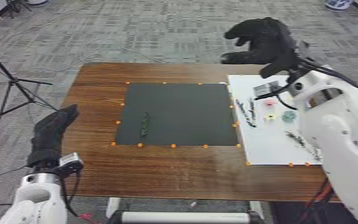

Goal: Arrange flowers

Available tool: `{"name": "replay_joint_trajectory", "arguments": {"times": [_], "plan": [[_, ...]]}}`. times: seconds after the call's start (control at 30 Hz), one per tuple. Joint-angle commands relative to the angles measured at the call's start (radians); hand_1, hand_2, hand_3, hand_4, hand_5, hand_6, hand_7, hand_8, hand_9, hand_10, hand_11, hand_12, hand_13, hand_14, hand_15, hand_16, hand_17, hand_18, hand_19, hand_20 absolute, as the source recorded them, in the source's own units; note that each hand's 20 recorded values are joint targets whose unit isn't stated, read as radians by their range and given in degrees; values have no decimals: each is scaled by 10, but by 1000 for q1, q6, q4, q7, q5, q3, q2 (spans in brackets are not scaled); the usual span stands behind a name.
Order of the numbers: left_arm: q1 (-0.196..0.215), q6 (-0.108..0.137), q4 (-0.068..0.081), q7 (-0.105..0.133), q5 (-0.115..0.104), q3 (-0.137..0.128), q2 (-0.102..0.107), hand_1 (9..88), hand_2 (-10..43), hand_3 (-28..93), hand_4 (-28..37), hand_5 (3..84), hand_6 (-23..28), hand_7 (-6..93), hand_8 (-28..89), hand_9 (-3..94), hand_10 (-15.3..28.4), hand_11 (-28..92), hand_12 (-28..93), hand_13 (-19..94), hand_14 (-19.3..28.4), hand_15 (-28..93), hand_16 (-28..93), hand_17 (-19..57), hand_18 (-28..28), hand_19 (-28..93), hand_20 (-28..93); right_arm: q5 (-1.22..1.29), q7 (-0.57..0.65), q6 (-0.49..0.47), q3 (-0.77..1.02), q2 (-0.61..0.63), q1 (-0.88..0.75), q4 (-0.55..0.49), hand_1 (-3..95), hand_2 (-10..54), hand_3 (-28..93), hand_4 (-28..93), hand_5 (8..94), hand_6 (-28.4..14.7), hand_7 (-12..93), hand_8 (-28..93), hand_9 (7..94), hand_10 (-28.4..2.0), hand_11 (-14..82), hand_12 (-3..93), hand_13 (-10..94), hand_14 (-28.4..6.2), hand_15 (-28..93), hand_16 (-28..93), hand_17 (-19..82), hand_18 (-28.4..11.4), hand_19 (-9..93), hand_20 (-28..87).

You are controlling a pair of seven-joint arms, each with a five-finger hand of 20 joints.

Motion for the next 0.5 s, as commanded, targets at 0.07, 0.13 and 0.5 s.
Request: {"name": "replay_joint_trajectory", "arguments": {"times": [0.07, 0.13, 0.5], "plan": [[46, -14, -18, 3, 8, -21, -12, 238, -10, 720, -211, 481, 20, 183, -77, 462, 123, 195, 134, 336, 142, 110, 30, 49, 82, 22, 152, -48, 110, 22, 295, 128, -340, 20, 159, -95, 645, -194, 571, -33, 220, -82, 709, -151, 201, 195, 613, -165, 566, 291, 236, -263, 684, 529], [51, -14, -21, 4, 8, -22, -13, 238, -10, 720, -210, 482, 20, 184, -78, 463, 123, 196, 134, 338, 143, 114, 29, 49, 83, 25, 152, -61, 137, -10, 330, 128, -383, 28, 159, -95, 642, -193, 584, -32, 226, -82, 722, -151, 215, 202, 621, -165, 580, 297, 242, -266, 697, 536], [53, -31, -29, -7, 39, -19, -28, 239, -8, 718, -209, 487, 22, 184, -77, 471, 124, 202, 137, 348, 147, 130, 24, 50, 84, 27, 150, -172, 212, -57, 411, 86, -534, 114, 193, -95, 637, -179, 701, -25, 251, -69, 813, -137, 272, 227, 678, -149, 646, 328, 292, -270, 765, 567]]}}
